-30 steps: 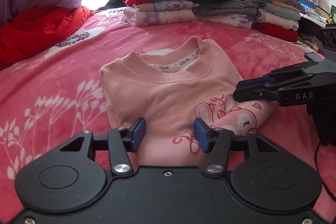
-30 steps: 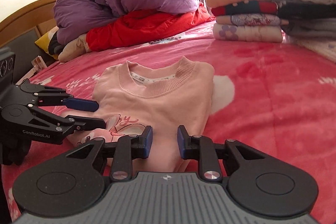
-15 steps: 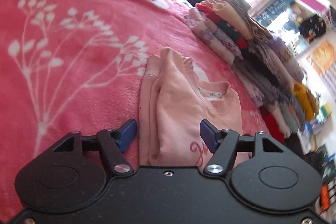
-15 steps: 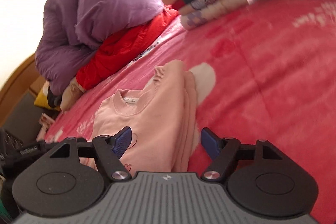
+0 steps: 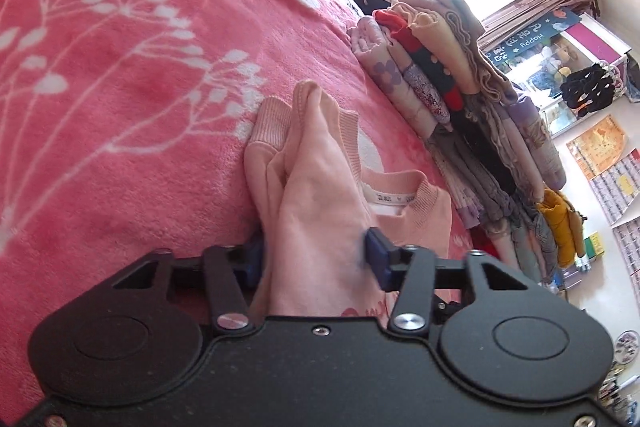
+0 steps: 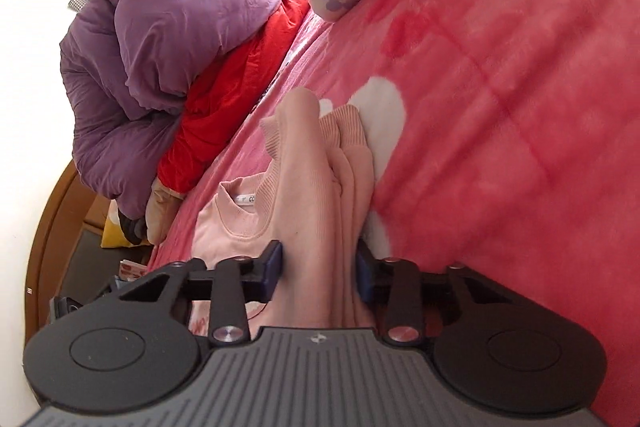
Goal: Fold clothes
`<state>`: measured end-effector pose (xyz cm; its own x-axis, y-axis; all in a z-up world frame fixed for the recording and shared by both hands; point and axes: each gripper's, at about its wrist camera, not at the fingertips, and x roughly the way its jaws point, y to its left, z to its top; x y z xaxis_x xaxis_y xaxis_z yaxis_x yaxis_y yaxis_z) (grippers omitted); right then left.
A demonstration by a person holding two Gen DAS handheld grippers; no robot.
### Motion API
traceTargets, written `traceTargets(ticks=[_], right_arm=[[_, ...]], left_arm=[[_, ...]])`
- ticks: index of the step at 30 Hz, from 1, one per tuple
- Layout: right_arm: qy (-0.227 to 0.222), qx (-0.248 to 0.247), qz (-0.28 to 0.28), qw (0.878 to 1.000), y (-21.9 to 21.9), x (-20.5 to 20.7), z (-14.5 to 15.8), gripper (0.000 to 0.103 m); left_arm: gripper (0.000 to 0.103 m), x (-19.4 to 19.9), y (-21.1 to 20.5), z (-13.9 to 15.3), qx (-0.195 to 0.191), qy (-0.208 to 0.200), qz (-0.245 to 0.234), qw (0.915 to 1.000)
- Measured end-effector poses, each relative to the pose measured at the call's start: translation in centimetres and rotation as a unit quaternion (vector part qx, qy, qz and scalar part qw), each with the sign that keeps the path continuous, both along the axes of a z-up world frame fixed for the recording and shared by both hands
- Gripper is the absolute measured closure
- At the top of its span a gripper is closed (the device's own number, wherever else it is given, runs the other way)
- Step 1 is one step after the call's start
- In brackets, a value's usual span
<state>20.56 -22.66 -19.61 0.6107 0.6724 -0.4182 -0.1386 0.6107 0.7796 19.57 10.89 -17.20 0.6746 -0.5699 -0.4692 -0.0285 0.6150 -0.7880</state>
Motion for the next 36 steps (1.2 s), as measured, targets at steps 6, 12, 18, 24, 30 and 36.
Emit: traceTargets(ticks=[6,12,18,24,30,36], right_arm=[[-0.010,0.039,0.004,0.999,1.1,0.3,1.5,0.083],[-0.032,0.069,0.039,0.996,6.0,2.0,5.1,0.083],[-0.054,0.094,0.148,0.983,17.8,6.0,10.0,0.083],[-0.046,0.123,0.286,0.949,33.7,8.3,13.5,0.083],[-0.025,0.157,0.385,0.909,48.1,6.9,14.1,0.083],[0.024,0.181,0.429,0.885,57.5,5.5,12.1,0.083]], left_arm=[[0.078,-1.2,3.7,1.4,-0.077,-0.016,0.018,0.9967],[0.079,-4.9,12.7,4.0,-0.141,-0.073,0.104,0.9818],[0.079,-11.8,23.2,5.5,-0.194,-0.138,0.245,0.9400],[0.079,-20.3,31.4,6.8,-0.186,-0.198,0.386,0.8819],[0.079,-25.5,35.2,7.8,-0.120,-0.231,0.499,0.8270],[0.079,-26.5,37.2,4.8,-0.121,-0.186,0.556,0.8008]])
